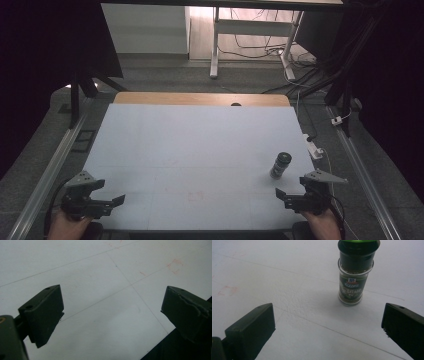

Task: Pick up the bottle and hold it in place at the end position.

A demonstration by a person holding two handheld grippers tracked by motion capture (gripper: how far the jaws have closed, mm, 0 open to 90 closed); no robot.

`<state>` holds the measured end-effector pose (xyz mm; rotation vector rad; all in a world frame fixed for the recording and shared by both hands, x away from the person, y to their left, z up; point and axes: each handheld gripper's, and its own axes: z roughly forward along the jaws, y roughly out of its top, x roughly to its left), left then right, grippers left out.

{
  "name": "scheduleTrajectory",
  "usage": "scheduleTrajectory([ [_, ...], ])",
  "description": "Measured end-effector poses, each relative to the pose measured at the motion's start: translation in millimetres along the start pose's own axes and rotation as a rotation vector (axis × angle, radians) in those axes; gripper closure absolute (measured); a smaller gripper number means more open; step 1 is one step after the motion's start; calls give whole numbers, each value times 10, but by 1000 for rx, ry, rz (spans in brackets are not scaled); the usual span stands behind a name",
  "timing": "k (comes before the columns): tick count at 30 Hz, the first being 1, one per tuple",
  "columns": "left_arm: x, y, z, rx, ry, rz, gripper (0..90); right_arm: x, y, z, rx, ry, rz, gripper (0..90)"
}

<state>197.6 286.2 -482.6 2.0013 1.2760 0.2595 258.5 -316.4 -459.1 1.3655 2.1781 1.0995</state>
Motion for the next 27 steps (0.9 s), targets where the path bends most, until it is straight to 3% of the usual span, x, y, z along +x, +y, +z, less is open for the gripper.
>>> scheduleTrajectory([
  [14,-29,25,54,51,13,17,61,0,8,29,36,28,-2,0],
  [27,-45,25,56,55,28,22,61,0,14,44,51,34,-5,0],
])
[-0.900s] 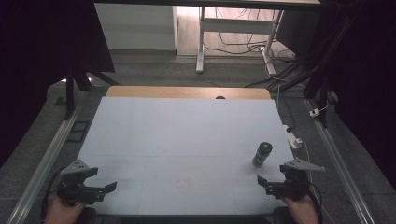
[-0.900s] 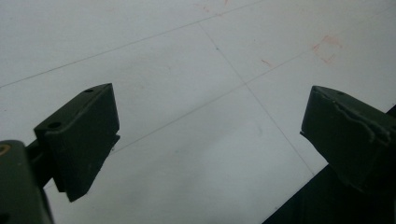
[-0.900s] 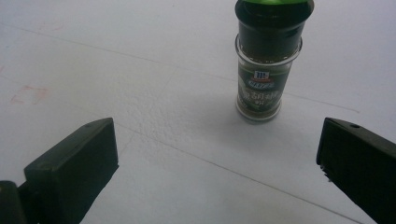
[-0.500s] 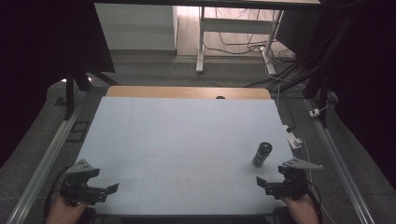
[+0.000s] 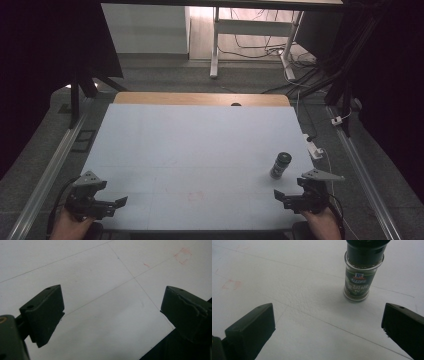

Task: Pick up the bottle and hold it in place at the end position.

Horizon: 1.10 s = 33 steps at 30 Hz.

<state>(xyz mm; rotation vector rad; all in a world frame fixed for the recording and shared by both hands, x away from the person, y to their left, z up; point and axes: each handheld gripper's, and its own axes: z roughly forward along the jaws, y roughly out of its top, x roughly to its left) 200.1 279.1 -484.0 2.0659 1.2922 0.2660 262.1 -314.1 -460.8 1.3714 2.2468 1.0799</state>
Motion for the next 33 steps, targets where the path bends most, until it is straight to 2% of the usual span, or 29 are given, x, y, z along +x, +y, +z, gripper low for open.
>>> scheduleTrajectory([
  [9,16,-4,-7,-7,-9,-7,49,-5,11,7,8,4,0,0],
  [20,7,-6,-13,-10,-7,0,39,-20,60,57,5,-3,-32,0],
  [27,21,-9,-21,-17,-13,-9,34,-78,91,138,-2,-6,-48,0],
  [33,17,-10,-22,-18,-12,-6,33,-154,135,208,-20,-36,-47,0],
])
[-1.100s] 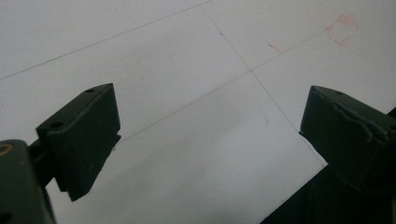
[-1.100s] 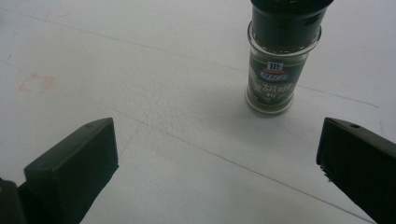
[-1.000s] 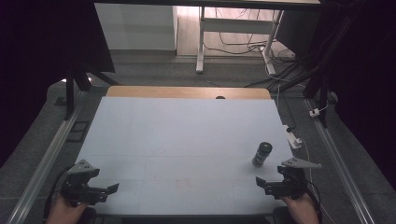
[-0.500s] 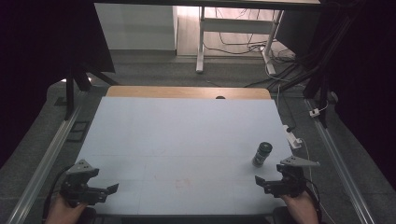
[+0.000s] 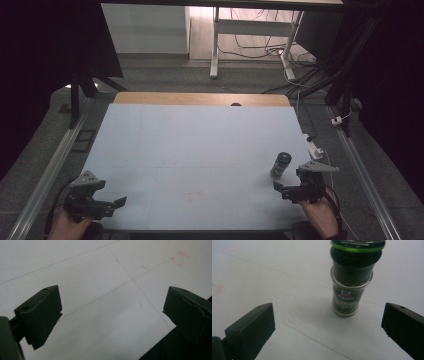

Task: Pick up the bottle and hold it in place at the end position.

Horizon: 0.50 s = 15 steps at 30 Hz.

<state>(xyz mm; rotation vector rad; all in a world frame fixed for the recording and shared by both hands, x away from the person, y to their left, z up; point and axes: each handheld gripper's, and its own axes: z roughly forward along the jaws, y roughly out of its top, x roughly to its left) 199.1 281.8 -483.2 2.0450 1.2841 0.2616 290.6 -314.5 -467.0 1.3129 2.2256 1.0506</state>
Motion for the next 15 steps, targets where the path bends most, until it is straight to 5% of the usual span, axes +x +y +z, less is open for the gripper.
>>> scheduleTrajectory([
  [15,2,0,1,0,2,-3,30,-126,106,259,36,-34,-42,0],
])
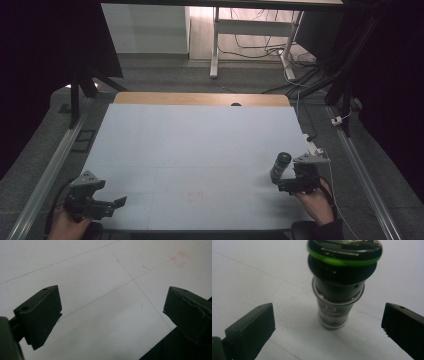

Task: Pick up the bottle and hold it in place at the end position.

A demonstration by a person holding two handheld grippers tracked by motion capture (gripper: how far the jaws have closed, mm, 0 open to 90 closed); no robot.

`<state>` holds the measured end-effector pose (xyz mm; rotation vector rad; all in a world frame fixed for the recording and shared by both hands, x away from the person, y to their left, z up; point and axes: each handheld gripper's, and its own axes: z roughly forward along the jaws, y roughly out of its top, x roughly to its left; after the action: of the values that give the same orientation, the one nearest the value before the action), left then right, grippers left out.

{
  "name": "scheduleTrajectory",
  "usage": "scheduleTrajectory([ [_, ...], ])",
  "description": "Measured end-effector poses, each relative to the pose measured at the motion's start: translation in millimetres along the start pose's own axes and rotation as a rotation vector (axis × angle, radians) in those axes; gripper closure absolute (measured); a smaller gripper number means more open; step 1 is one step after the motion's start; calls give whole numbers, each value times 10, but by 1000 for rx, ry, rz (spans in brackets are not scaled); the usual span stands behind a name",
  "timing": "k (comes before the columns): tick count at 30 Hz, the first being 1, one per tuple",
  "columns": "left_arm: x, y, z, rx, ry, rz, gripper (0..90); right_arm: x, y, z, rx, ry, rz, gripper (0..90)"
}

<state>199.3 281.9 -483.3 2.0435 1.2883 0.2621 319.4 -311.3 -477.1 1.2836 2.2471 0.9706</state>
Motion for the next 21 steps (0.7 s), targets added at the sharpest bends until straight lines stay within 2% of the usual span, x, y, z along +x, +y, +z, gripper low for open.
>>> scheduleTrajectory([
  [4,2,-1,0,-1,-1,-2,30,-49,19,88,23,0,-10,0],
  [11,3,0,1,0,-1,-3,30,-145,17,216,47,24,5,0],
  [13,6,0,0,0,-2,-3,30,-159,21,252,56,31,-6,0],
  [17,8,-1,-1,-2,-3,-6,31,-179,29,293,70,30,-35,79],
  [21,8,-1,0,-1,-3,-6,30,-193,36,283,60,39,-44,217],
])
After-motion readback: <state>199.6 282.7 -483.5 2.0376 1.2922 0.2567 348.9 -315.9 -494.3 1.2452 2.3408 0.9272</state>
